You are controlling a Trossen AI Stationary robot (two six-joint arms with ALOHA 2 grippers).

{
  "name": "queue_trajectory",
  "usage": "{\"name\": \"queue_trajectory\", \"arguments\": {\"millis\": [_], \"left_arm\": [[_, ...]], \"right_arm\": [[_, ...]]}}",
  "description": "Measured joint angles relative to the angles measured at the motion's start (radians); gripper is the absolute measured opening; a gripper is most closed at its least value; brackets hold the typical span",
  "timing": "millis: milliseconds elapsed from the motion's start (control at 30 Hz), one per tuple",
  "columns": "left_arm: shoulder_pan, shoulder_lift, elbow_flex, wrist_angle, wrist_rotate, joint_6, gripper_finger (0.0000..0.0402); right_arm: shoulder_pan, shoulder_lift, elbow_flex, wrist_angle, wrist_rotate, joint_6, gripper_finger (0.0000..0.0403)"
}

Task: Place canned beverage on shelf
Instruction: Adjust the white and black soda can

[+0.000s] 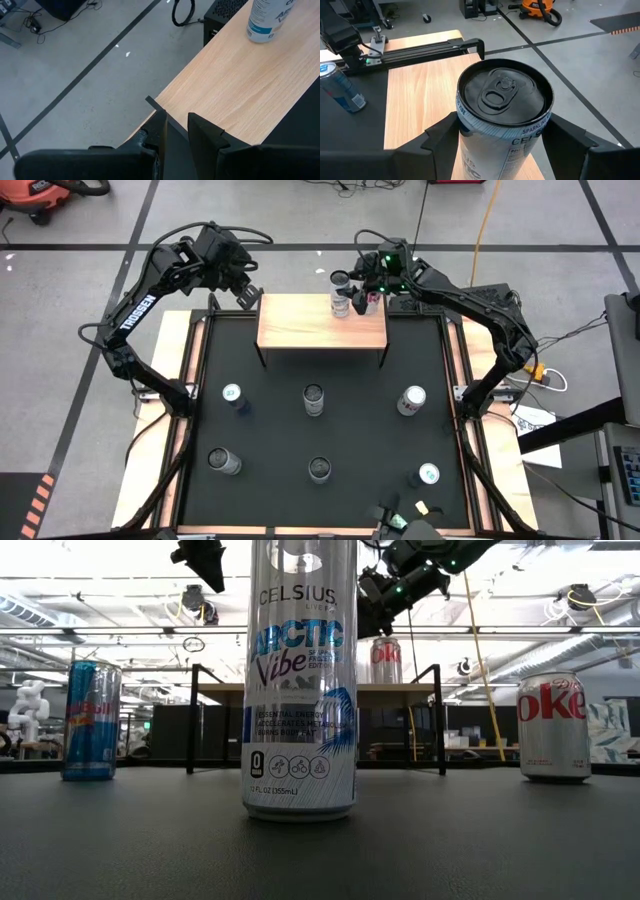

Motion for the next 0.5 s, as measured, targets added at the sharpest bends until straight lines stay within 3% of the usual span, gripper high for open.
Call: {"name": "queue_trajectory", "arguments": {"millis": [500], "left_arm": [[0.0, 0.0, 0.0, 0.0, 0.002, -0.003, 0.0077]], "right_arm": [[-0.003, 0.0, 0.0, -0.012, 0.024, -0.01, 0.0224]]}}
